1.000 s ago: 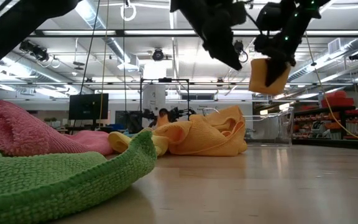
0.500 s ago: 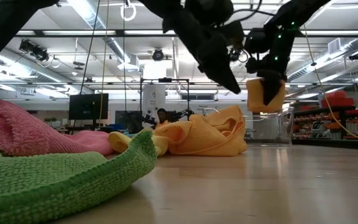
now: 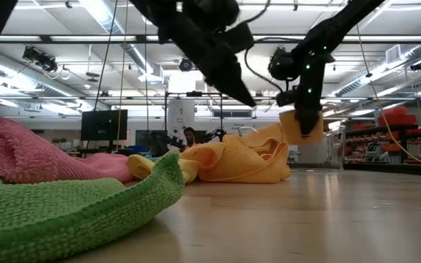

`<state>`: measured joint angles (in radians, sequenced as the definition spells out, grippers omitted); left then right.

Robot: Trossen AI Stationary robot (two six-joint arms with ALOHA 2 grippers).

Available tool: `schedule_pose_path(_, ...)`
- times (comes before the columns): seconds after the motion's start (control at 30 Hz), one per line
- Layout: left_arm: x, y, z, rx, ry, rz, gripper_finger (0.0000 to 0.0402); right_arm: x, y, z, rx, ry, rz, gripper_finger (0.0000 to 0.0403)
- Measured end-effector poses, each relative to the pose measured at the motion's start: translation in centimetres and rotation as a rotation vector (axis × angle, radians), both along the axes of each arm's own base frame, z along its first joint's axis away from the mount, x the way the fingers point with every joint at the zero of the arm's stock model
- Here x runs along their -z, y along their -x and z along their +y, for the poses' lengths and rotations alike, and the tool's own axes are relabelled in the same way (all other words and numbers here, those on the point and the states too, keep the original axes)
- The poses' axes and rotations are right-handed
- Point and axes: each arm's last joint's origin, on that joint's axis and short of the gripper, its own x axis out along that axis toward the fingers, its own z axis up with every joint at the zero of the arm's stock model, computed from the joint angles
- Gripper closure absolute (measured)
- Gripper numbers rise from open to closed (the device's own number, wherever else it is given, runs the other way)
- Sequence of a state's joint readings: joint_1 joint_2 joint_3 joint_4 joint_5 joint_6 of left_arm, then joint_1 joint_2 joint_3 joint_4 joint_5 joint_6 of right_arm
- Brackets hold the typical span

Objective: Fold microfiber towels
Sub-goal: Put the folded right orange microfiber cloth into the transparent bin

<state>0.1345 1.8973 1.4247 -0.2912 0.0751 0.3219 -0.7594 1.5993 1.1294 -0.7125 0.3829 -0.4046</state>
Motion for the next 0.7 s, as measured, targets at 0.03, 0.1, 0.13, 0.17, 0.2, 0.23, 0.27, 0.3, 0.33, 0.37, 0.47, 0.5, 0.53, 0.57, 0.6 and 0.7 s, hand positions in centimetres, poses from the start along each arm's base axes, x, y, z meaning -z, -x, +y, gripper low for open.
schedule_pose_path(0.03,-0.5,0.5,0.0,-0.008,-0.006,-0.032,0.0391,0.3,-0.2,-0.1,0.007,0.02,0.021,0.0354)
schedule_pose_path(0.1,-0.6,1.6,0.0,-0.023,-0.007,-0.053,0.0394,1.0,-0.8,0.1,0.007,0.04,0.065,0.0354)
schedule_pose_path(0.13,-0.7,2.1,0.0,-0.034,-0.004,-0.069,0.0394,1.3,-1.1,0.2,-0.002,0.051,0.082,0.0354)
schedule_pose_path(0.17,-0.3,2.8,-0.1,-0.041,-0.003,-0.055,0.0394,1.7,-1.2,0.4,-0.017,0.044,0.101,0.0354)
schedule_pose_path(0.2,-0.4,3.2,-0.2,-0.05,-0.005,-0.072,0.0392,2.2,-1.6,0.7,-0.042,0.041,0.129,0.0354)
schedule_pose_path(0.23,-0.3,3.8,-0.3,-0.064,0.001,-0.071,0.0388,2.5,-1.8,0.9,-0.069,0.026,0.144,0.0354)
schedule_pose_path(0.27,-0.2,4.3,-0.3,-0.067,0.001,-0.074,0.0384,2.9,-1.7,1.1,-0.097,-0.008,0.171,0.0354)
schedule_pose_path(0.3,-0.6,4.7,-0.4,-0.075,0.001,-0.101,0.038,3.1,-1.7,1.3,-0.128,-0.033,0.192,0.0354)
schedule_pose_path(0.33,-0.6,5.3,-0.5,-0.083,0.01,-0.095,0.0376,3.1,-1.7,1.5,-0.158,-0.072,0.174,0.0354)
schedule_pose_path(0.37,-0.6,5.6,-0.6,-0.083,0.015,-0.097,0.0373,3.1,-1.6,1.5,-0.181,-0.123,0.147,0.0354)
schedule_pose_path(0.47,-0.8,6.5,-0.9,-0.091,0.03,-0.088,0.0367,3.0,-1.3,1.6,-0.229,-0.268,0.022,0.0354)
schedule_pose_path(0.5,-1.1,6.6,-1.1,-0.093,0.034,-0.103,0.0367,3.0,-1.1,1.6,-0.239,-0.315,-0.005,0.0354)
schedule_pose_path(0.53,-1.2,6.8,-1.1,-0.092,0.034,-0.102,0.0367,3.0,-0.8,1.5,-0.243,-0.359,-0.021,0.0354)
schedule_pose_path(0.57,-1.5,6.9,-1.2,-0.089,0.034,-0.109,0.0368,3.0,-0.5,1.4,-0.241,-0.392,-0.03,0.0354)
schedule_pose_path(0.6,-1.7,7.0,-1.4,-0.086,0.034,-0.118,0.0369,3.0,-0.2,1.3,-0.238,-0.412,-0.032,0.0354)
schedule_pose_path(0.7,-1.8,7.0,-1.4,-0.079,0.028,-0.12,0.0377,2.7,0.6,0.9,-0.219,-0.45,-0.02,0.0354)
